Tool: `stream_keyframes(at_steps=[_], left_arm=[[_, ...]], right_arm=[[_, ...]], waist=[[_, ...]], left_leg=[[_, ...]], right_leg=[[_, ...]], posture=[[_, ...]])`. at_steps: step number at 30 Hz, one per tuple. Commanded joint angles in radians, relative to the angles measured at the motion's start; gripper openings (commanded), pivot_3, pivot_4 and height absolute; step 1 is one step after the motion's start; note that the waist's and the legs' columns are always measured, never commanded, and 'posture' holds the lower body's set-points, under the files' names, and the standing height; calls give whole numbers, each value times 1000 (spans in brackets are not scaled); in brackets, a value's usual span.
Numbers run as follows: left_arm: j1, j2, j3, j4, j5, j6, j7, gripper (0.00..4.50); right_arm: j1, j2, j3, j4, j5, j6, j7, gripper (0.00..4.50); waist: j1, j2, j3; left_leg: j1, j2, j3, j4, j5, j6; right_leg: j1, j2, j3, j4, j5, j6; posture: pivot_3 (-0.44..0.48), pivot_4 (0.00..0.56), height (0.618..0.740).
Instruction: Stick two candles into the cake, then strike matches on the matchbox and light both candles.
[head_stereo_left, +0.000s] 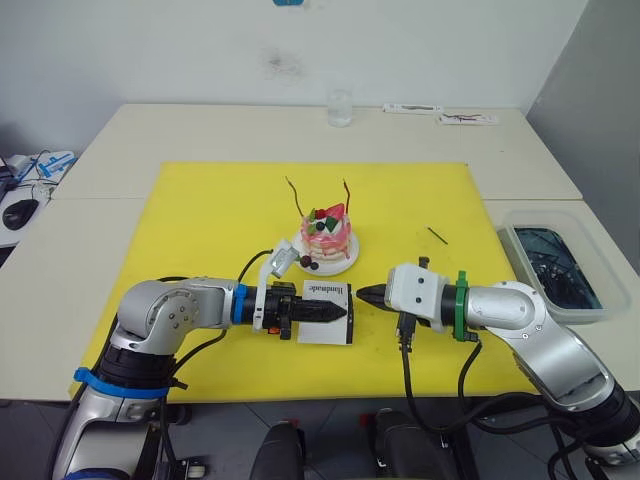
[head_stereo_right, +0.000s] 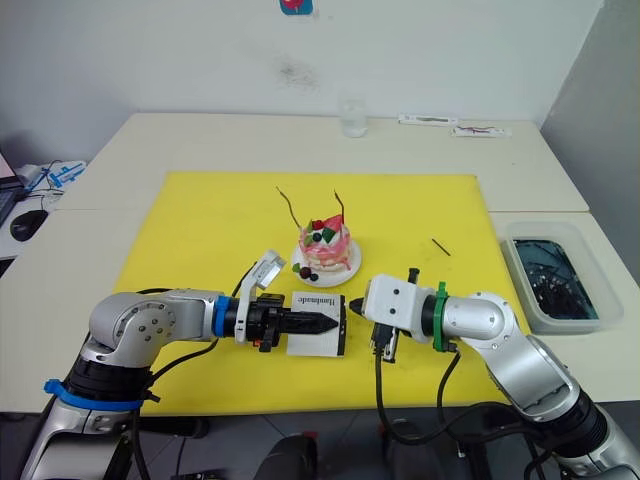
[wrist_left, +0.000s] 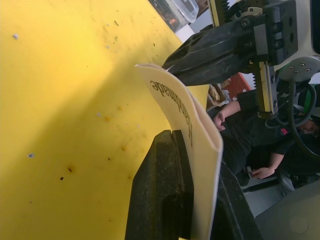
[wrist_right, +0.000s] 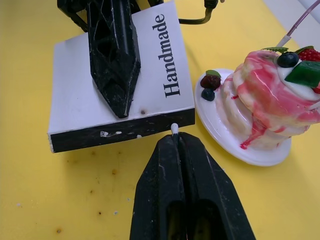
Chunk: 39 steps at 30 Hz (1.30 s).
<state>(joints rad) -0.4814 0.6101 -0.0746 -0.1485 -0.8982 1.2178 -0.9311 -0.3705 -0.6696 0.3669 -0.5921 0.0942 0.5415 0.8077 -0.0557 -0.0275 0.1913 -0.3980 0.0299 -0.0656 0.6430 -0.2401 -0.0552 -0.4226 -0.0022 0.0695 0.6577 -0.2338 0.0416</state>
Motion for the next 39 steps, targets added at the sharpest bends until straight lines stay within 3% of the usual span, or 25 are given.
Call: stream_keyframes(at_steps=[1,12,21,39], left_arm=[[-26,-4,32,-30,-13,-40,-23,0],[-23,11,6,16,89,-147,-50,0],[2,40,-37,3,101,-130,-91,0],[-32,-30,52,55,44,-11,-2,0]], right_arm=[[4,-3,30,-28,8,-16,40,37],[17,-24,-14,-56,41,-13,85,37],[-51,34,-78,-16,42,3,14,37],[6,-23,30,-38,-8,3,52,37]], waist=[[0,0,0],[1,0,0],[1,0,0],[0,0,0]], left_leg=[[0,0,0,0,0,0],[0,0,0,0,0,0],[0,0,0,1,0,0],[0,0,0,2,0,0]], right_leg=[[0,0,0,0,0,0],[0,0,0,0,0,0],[0,0,0,1,0,0],[0,0,0,1,2,4]], posture=[[0,150,740],[0,150,740],[0,150,740],[0,150,740]])
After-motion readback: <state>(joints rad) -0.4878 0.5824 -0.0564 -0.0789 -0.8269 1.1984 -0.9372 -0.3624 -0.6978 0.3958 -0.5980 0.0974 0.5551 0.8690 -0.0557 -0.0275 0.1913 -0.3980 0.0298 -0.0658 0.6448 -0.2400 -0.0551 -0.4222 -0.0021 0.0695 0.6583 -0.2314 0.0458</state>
